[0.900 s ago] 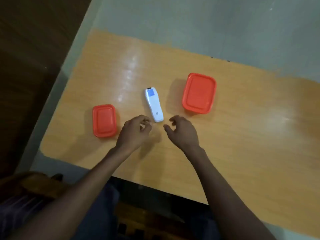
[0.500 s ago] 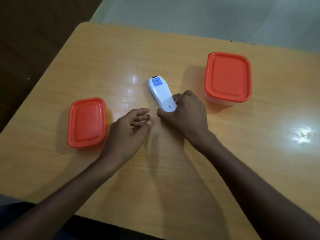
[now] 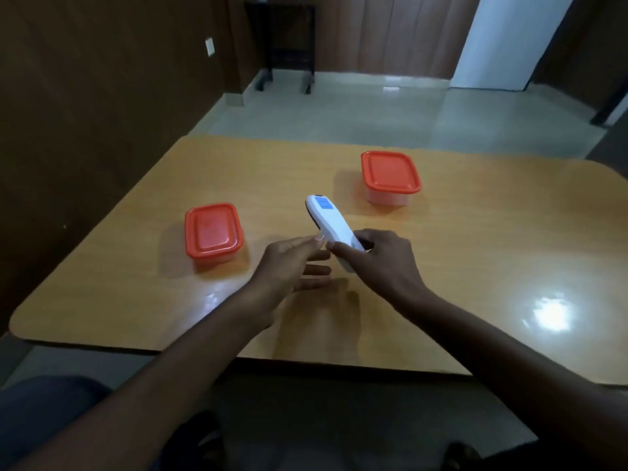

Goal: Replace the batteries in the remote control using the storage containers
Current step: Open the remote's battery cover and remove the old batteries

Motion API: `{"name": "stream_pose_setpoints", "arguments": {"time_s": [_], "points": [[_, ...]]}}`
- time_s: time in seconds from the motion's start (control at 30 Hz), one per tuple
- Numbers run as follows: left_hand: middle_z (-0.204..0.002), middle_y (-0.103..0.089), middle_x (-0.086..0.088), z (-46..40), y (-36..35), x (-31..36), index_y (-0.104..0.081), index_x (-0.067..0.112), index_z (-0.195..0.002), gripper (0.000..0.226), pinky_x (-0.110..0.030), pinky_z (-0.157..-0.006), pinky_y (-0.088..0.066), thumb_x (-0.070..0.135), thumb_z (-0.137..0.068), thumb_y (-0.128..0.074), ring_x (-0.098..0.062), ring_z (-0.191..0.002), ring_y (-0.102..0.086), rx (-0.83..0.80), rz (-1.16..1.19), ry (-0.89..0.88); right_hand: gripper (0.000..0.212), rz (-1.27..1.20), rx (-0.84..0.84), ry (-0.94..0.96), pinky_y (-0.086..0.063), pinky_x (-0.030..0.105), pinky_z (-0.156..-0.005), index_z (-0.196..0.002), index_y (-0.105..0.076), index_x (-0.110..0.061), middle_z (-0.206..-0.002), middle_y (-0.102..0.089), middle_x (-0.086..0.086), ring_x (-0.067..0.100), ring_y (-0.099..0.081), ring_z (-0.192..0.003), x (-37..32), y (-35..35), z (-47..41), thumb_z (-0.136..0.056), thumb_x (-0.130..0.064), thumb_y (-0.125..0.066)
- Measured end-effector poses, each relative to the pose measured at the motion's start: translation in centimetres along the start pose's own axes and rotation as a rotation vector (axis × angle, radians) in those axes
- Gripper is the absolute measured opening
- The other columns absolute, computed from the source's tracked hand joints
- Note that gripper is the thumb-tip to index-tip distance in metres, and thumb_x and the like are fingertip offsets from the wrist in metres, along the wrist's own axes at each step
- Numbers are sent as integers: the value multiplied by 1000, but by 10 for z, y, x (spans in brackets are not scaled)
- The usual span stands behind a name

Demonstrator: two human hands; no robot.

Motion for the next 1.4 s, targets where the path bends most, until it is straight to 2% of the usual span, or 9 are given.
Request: {"name": "stream_pose_setpoints", "arguments": {"time_s": [0.17,0.3,0.57,0.73,0.93,1.07,1.17,1.27,1.4], "points": [[-107,-76,-17,18,-19,5,-67,10,-123,28,-47,-73,-64,26,-101,-59,-32,-87,-77,-47,176,15,50,-307,-41,-47,-50,22,-62,-118,-66,-24,-107,-71,-9,5,-66,-87,-4,9,36,-79,-52,-80],[-120,-71,-16,13,-23,6,-65,17,-131,32,-52,-76,-63,27,-104,-53,-36,-101,-72,-96,200,22,43,-700,-157,-221,-50,30,-49,-126,-60,-20,-112,-70,7,17,-69,-74,-7,12,32,-94,-48,-65],[-123,-72,-8,-17,-38,0,-66,26,-132,32,-65,-89,-56,30,-102,-55,-28,-105,-68,-150,215,-20,30,-734,-181,-191,-55,32,-51,-115,-65,-21,-111,-69,12,18,-72,-79,15,11,7,-100,-47,-57],[-120,-73,-10,-32,-48,-5,-65,25,-130,33,-50,-75,-61,27,-97,-61,-29,-102,-71,-106,255,-72,34,-772,-201,-179,-58,39,-49,-119,-55,-20,-107,-71,11,28,-77,-79,13,3,-5,-101,-48,-52],[-120,-73,-12,-38,-56,-6,-60,20,-137,39,-53,-81,-62,28,-99,-60,-32,-109,-71,-3,259,-128,35,-798,-169,-131,-59,38,-47,-135,-52,-26,-103,-72,12,29,-77,-78,9,3,-12,-103,-40,-52],[-114,-75,-12,-33,-63,-8,-64,24,-135,33,-29,-44,-52,24,-102,-56,-29,-92,-71,34,286,-108,30,-704,-78,-134,-63,50,-55,-132,-57,-29,-101,-73,6,22,-76,-82,11,-9,-9,-104,-39,-51],[-116,-74,-13,-29,-66,-8,-64,28,-134,33,-21,-35,-42,20,-104,-54,-27,-84,-66,27,323,-108,29,-651,-30,-101,-64,53,-64,-132,-60,-35,-103,-73,0,18,-74,-92,14,-11,-9,-105,-34,-51],[-119,-74,-7,-29,-61,-9,-62,29,-137,37,-29,-43,-52,18,-102,-56,-25,-92,-70,5,319,-114,34,-720,-120,-99,-64,54,-61,-139,-56,-37,-112,-70,8,27,-73,-98,14,-8,-5,-106,-32,-51],[-128,-71,-1,-35,-55,-5,-58,24,-141,42,-48,-82,-62,12,-101,-55,-24,-111,-71,-42,289,-152,43,-881,-279,-113,-64,49,-62,-148,-49,-33,-123,-67,11,32,-73,-98,15,7,-7,-105,-25,-52]]}}
Point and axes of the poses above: each hand's wrist, its own z-axis away from the middle knuckle, its own y-axis out of the back of the hand, x = y × z, the point moved 1 cm from there along -z, towards the middle knuckle
